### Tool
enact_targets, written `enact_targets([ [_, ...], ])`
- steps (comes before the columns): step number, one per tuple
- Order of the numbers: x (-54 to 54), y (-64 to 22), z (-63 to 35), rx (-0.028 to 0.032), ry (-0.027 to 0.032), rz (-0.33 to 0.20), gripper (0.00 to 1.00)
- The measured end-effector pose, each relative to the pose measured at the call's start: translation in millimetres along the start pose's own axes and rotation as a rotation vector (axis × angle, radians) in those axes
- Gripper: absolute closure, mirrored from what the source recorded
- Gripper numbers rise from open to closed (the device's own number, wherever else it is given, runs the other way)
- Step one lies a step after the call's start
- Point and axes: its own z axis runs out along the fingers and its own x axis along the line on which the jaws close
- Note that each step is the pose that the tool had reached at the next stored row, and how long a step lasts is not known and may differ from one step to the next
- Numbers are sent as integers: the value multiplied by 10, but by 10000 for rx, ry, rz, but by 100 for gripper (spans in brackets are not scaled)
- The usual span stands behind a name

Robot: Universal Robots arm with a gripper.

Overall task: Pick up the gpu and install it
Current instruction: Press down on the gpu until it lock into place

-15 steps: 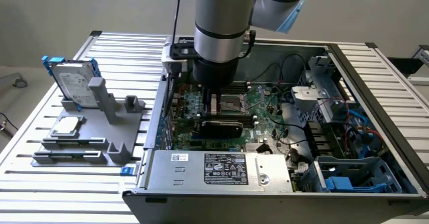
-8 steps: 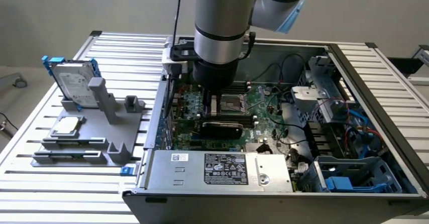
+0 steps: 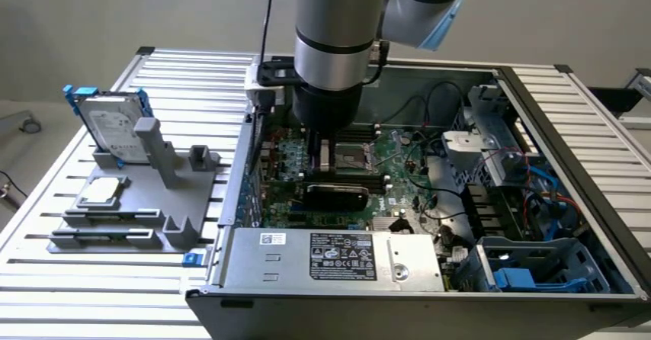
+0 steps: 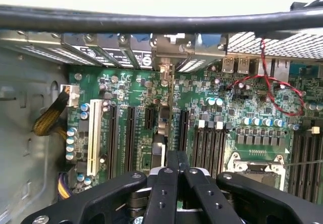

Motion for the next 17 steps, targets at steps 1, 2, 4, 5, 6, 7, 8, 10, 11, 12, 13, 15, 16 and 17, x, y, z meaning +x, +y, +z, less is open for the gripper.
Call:
enact_targets([
  [1,0,7,-6,-1,1,1,89],
  [2,1,13,-9,0,1,5,89],
  [4,3,33,-11,1,0,42,89],
  [5,4,41,-12,0,1,57,89],
  [6,6,48,-13,-5,-1,71,89],
  [7,8,54,-13,-16,-1,81,89],
  [8,11,60,-14,-30,-3,90,89],
  [10,18,70,-15,-85,-8,103,89],
  [11,21,75,-16,-118,-9,109,89],
  [12,25,81,-17,-157,-11,115,89],
  [13,28,86,-17,-197,-14,122,89],
  [15,33,97,-17,-280,-20,129,89],
  [16,36,103,-16,-323,-23,133,89],
  [17,38,110,-17,-369,-25,135,89],
])
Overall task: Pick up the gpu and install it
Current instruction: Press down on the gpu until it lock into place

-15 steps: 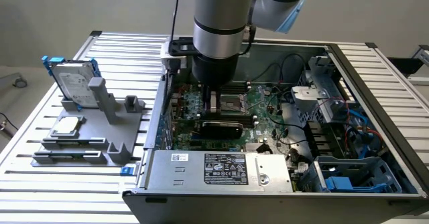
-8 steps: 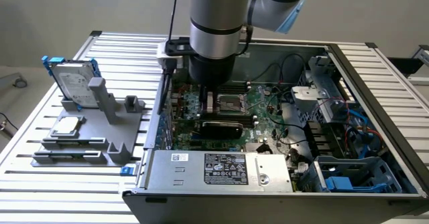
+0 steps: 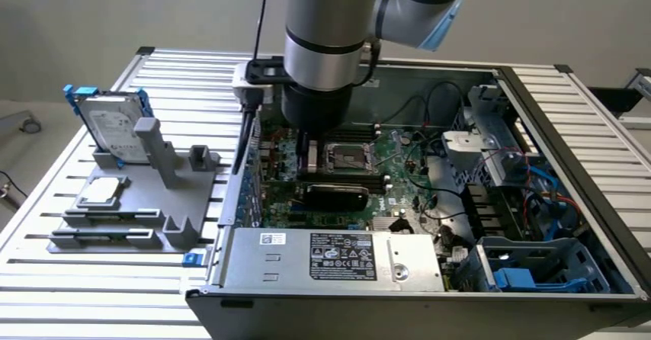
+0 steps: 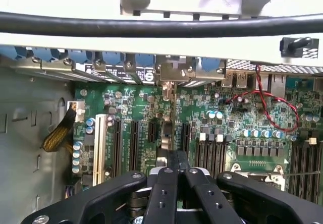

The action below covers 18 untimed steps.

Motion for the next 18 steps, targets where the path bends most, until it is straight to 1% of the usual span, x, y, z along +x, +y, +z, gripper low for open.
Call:
enact_targets([
  [6,11,42,3,-290,-16,19,89],
  [10,15,70,4,-473,-25,33,89],
  [11,15,77,5,-510,-28,35,89],
  [15,16,106,5,-622,-33,41,89],
  [18,16,129,2,-660,-27,43,89],
])
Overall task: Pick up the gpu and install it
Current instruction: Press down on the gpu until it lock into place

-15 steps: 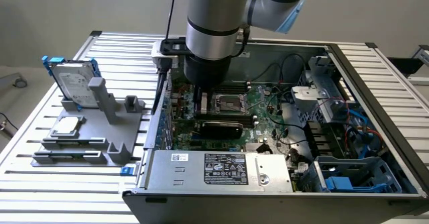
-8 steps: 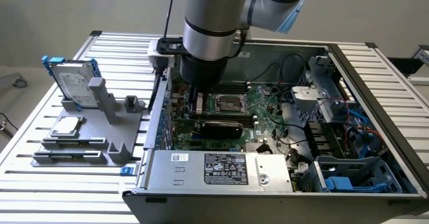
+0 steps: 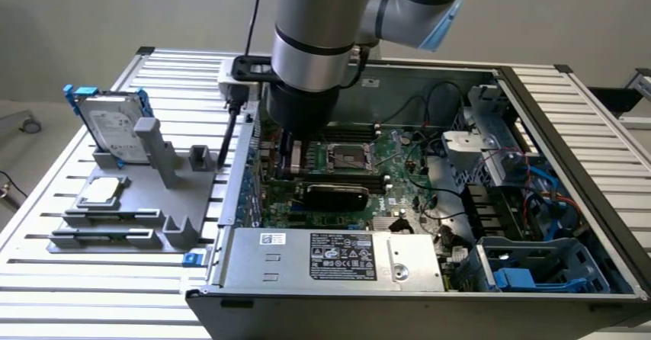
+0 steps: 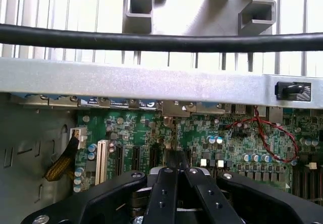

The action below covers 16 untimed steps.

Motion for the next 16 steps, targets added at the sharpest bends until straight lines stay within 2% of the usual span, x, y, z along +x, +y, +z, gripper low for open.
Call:
enact_targets([
  [4,-2,30,-4,-19,45,8,89],
  [8,-3,57,-10,-37,116,19,89],
  [16,-6,87,-48,-71,297,49,89],
])
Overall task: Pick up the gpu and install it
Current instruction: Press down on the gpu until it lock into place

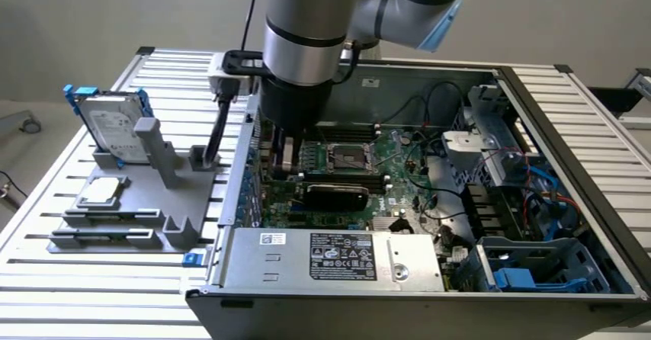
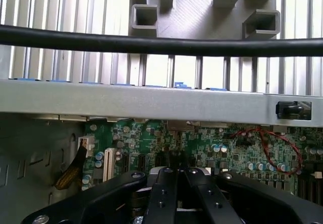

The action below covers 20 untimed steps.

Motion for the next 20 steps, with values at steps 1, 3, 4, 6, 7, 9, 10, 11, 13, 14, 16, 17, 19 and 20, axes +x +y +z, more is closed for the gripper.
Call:
enact_targets([
  [1,0,3,-5,-12,6,1,89],
  [3,0,10,-13,-46,10,2,89],
  [4,0,13,-18,-68,11,2,89],
  [6,-1,20,-26,-119,10,4,89],
  [7,-1,22,-28,-143,9,5,89],
  [9,-1,26,-32,-200,8,6,89],
  [10,-1,27,-33,-237,9,7,89],
  [11,-1,29,-34,-278,8,10,89],
  [13,-2,33,-32,-361,1,20,89],
  [14,-1,36,-32,-400,-2,25,89],
  [16,-2,39,-33,-427,-4,36,89],
  [17,-4,40,-36,-427,-5,40,89],
  [19,-8,44,-51,-428,3,48,89],
  [20,-10,46,-60,-428,9,52,89],
])
